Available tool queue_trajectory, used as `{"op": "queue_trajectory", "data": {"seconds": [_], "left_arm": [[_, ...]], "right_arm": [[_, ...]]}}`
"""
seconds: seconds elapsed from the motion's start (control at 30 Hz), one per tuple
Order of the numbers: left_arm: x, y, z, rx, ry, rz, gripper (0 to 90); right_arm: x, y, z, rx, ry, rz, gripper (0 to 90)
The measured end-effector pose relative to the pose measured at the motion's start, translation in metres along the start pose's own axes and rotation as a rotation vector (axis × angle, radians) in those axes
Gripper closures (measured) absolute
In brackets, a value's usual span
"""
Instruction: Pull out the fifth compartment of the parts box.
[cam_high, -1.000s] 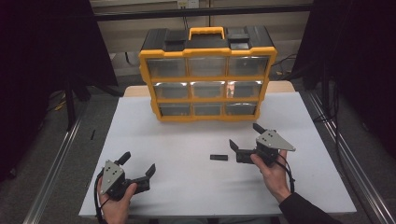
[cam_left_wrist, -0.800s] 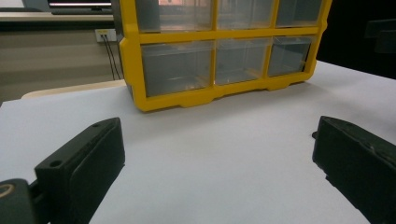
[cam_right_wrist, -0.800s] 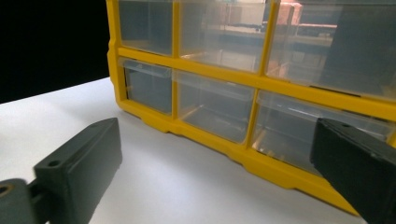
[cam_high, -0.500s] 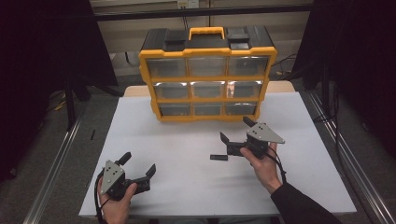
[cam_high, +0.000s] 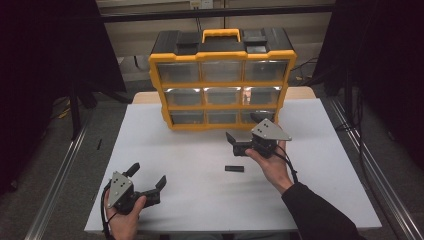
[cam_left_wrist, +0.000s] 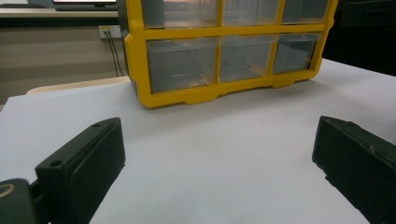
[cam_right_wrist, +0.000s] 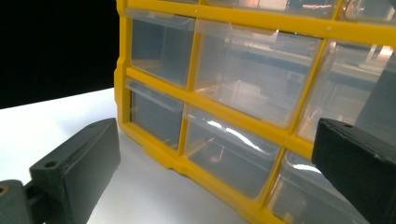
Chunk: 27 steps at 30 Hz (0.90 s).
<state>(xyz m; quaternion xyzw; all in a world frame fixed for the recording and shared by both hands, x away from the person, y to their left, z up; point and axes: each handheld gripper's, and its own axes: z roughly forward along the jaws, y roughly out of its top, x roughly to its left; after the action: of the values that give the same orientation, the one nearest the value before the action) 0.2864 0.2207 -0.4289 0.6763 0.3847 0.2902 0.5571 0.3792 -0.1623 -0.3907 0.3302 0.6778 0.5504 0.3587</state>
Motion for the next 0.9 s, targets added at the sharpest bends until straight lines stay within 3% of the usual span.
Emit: {"op": "queue_trajectory", "data": {"seconds": [0.3, 0.37, 0.4, 0.43, 0.53, 0.6, 0.7, 0.8, 0.83, 0.9], "left_arm": [[0.001, -0.001, 0.0, 0.004, 0.0, -0.011, 2.6], [0.001, -0.001, 0.001, 0.005, 0.001, -0.011, 2.6], [0.001, -0.001, 0.001, 0.005, 0.001, -0.011, 2.6], [0.001, 0.0, 0.0, 0.005, 0.003, -0.004, 2.6], [0.001, -0.001, 0.001, 0.005, 0.003, -0.009, 2.6], [0.001, -0.001, 0.0, 0.01, 0.004, 0.0, 2.6], [0.001, -0.001, 0.001, 0.011, 0.002, 0.001, 2.7], [0.001, -0.001, 0.001, 0.014, 0.0, 0.008, 2.8], [0.001, -0.001, 0.001, 0.014, 0.0, 0.009, 2.8], [0.001, -0.001, 0.001, 0.011, 0.001, 0.007, 2.8]], "right_arm": [[0.001, 0.014, 0.012, 0.0, -0.018, -0.105, 2.0], [0.001, 0.016, 0.014, 0.005, -0.014, -0.139, 1.6], [-0.001, 0.018, 0.016, 0.009, -0.014, -0.196, 1.5], [-0.001, 0.019, 0.017, 0.008, -0.017, -0.218, 1.5], [-0.002, 0.021, 0.018, 0.003, -0.027, -0.239, 1.5], [-0.004, 0.024, 0.021, -0.001, -0.058, -0.292, 1.5], [-0.003, 0.025, 0.023, -0.002, -0.073, -0.324, 1.6], [0.001, 0.027, 0.026, 0.002, -0.086, -0.389, 2.4], [0.002, 0.029, 0.028, -0.001, -0.1, -0.43, 2.5], [0.002, 0.029, 0.029, -0.001, -0.105, -0.446, 2.9]]}}
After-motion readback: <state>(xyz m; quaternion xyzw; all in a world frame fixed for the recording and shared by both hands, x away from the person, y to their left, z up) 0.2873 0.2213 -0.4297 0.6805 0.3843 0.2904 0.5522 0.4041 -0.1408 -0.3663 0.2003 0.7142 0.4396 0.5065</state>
